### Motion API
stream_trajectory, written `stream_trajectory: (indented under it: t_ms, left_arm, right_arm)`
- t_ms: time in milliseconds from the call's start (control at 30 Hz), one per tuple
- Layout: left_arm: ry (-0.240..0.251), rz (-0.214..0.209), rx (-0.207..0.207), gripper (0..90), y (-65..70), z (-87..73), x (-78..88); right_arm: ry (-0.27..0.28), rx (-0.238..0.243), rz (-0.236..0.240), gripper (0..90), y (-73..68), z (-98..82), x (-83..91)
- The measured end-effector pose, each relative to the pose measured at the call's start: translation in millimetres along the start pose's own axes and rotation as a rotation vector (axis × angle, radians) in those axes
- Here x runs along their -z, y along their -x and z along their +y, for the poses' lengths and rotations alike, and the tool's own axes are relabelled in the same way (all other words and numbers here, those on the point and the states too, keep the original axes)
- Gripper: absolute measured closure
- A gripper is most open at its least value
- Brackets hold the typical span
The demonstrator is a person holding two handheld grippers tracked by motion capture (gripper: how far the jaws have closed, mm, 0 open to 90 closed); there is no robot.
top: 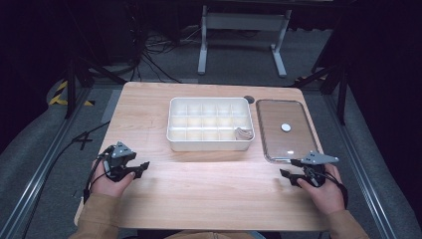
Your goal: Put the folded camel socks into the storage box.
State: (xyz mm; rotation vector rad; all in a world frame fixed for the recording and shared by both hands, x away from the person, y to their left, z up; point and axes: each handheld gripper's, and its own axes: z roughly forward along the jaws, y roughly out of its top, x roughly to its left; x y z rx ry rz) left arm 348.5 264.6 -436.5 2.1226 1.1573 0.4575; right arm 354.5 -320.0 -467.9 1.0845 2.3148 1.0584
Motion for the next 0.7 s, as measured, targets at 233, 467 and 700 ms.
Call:
stream_trajectory:
  t_ms: [233,467,700]
  left_arm:
    - [-0.003,-0.013,0.001,38.7,1.9,0.2,-2.4]
    - [-0.010,-0.023,-0.010,38.7,3.4,0.5,-4.3]
    - [-0.025,-0.049,-0.015,38.3,5.2,0.9,-5.7]
  right_arm:
    - [-0.002,0.022,0.041,38.6,-10.9,-2.7,-12.8]
    - [-0.027,0.067,0.045,37.9,-18.4,-1.5,-18.1]
    - [-0.027,0.072,0.057,35.8,-19.2,-1.5,-20.3]
